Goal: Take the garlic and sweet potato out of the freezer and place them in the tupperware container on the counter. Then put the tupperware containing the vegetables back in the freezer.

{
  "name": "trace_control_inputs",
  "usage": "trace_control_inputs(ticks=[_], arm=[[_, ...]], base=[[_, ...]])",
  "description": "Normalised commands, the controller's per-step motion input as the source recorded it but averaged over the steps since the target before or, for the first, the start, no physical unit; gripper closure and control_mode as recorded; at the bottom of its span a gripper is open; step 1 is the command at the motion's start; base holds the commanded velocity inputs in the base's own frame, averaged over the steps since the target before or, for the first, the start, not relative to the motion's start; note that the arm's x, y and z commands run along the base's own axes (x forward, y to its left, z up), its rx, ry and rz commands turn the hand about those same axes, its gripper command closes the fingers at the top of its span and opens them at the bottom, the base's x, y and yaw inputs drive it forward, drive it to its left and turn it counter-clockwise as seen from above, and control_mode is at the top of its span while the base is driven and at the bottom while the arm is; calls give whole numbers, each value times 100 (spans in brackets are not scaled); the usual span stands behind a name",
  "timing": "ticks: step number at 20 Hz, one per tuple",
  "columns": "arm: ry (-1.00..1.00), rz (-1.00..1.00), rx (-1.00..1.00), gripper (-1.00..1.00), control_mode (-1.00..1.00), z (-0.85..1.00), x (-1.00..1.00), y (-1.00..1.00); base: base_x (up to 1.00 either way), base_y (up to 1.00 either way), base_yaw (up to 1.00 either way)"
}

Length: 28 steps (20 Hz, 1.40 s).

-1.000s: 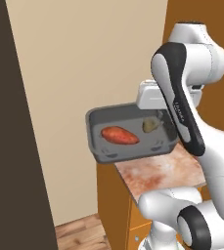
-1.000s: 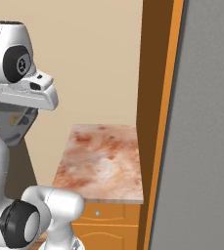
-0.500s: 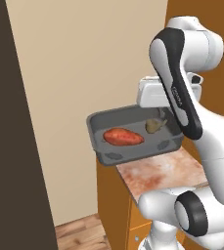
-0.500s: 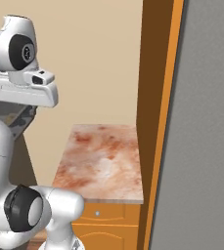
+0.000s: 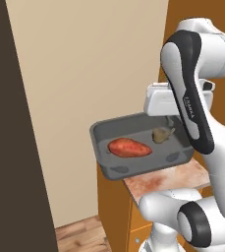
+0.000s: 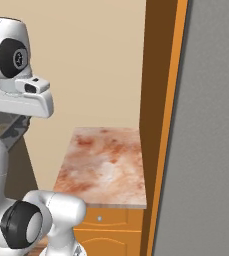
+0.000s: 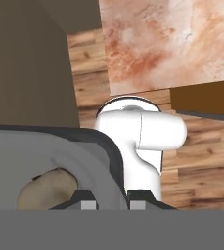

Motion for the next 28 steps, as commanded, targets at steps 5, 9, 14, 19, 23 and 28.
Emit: trace_control_inputs(ticks=[5,9,14,19,23,28], arm=[[0,0,11,100,-100,-3,2,-12],[0,0,4,100,-100,-1,0,0],[0,0,0,100,-100,0,0,0],[0,-1,0,100,-100,0,4,0],[0,0,0,100,100,0,0,0],[0,0,0,100,100,0,0,0]], base=[[0,0,0],[0,0,0],[0,0,0],[0,0,0],[-9,0,0],[-93,0,0]])
